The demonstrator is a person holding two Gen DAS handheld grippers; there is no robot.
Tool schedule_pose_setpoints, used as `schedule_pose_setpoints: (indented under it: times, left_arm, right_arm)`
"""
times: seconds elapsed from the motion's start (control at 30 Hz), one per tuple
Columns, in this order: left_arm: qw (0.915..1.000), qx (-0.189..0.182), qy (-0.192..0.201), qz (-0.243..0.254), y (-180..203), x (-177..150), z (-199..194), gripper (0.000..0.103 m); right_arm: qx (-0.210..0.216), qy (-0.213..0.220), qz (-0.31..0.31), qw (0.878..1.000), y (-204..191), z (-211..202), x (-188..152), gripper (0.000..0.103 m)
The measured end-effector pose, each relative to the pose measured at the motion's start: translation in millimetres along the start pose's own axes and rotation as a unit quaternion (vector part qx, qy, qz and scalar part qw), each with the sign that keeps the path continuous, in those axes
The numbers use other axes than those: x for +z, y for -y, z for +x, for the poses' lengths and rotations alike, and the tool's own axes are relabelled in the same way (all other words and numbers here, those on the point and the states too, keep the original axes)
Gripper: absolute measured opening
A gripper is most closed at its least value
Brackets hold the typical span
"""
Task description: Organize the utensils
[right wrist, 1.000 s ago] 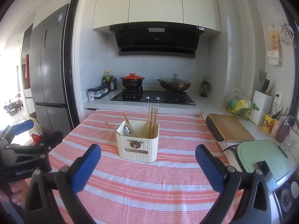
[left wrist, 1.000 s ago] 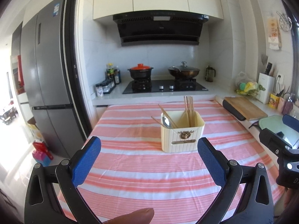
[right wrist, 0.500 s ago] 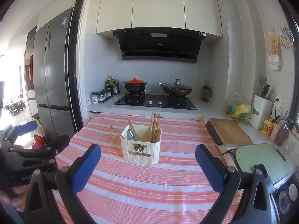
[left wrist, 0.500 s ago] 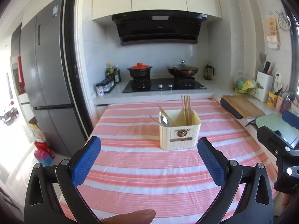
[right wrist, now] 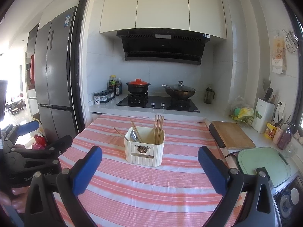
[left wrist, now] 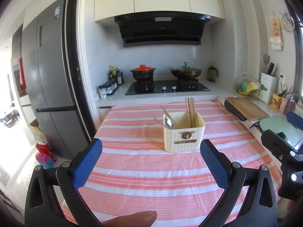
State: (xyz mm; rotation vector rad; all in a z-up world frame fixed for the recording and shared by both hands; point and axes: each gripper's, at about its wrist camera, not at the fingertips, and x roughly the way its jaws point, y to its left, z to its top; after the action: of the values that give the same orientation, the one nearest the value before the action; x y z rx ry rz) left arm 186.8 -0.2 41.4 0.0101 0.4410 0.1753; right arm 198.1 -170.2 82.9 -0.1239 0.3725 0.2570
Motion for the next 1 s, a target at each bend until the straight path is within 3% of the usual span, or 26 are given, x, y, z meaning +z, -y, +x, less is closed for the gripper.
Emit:
schedule_pose_setpoints:
  times: [1.0]
  left_arm:
    - [0.9999,0.0,-0.009,0.006,2.6,-0.7,2.5,0.103]
  right_arm:
    - [0.004,-0.008,0.0,1.0,-3.3,1.2,-0.7,0.103]
